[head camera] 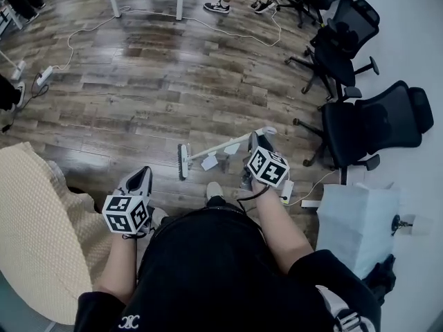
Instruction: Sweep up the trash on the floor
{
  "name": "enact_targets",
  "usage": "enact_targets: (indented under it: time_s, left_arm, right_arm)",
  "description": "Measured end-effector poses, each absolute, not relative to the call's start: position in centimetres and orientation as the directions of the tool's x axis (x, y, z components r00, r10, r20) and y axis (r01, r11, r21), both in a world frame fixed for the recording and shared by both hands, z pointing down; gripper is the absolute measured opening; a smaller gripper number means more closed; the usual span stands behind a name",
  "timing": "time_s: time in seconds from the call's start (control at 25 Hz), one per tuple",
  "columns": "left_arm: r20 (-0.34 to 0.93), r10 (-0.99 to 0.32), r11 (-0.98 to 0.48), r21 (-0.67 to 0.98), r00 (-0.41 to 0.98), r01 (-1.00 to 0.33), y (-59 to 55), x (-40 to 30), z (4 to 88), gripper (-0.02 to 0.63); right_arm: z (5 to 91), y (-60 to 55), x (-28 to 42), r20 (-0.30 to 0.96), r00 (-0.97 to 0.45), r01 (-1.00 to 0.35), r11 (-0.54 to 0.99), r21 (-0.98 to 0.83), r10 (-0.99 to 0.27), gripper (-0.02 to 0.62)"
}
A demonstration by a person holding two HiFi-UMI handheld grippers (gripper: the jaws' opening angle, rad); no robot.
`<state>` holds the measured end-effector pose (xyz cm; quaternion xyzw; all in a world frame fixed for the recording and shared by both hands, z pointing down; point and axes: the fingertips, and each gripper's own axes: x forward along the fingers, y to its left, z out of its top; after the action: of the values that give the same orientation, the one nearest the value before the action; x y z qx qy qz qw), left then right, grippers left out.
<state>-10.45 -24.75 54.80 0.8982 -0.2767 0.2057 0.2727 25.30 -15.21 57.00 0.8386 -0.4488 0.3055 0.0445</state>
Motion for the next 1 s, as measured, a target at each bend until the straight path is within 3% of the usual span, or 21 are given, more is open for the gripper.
enact_targets:
  time_s: [0.24, 0.4, 0.6, 0.8, 1.0]
  left_arm:
    - [0.517, -0.374, -0.734, 0.343, 0.770, -0.587, -22.3, -1.3, 53.8, -0.005]
    - [0.492, -0.433, -0.710, 0.331, 0.756, -0.622, -21.8, 2.5, 52.4, -0.005]
    - [0.486, -0.474, -0.700, 0.299, 0.735, -0.649, -21.4, 4.5, 50.8, -0.005]
    - [0.504, -0.509, -0.652, 0.304, 0.698, -0.695, -20.5, 3.4, 51.3, -0.005]
    - [0.520, -0.510, -0.628, 0.319, 0.685, -0.710, -19.5, 3.3, 52.3, -0.005]
  right_arm:
    - [57.0, -14.2, 30.0, 0.529, 0.295, -0.792, -0.513, -0.330, -0.796, 0.100]
    - [55.7, -15.9, 29.7, 0.466, 0.108, -0.866, -0.313, -0.391, -0.878, 0.100]
    - [49.2, -17.9, 30.1, 0.302, -0.064, -0.887, -0.085, -0.455, -0.951, 0.101]
    - [40.8, -16.9, 33.7, 0.191, -0.060, -0.949, -0.003, -0.314, -0.980, 0.101]
    - [38.2, -16.1, 39.4, 0.170, 0.035, -0.979, -0.068, -0.194, -0.985, 0.097]
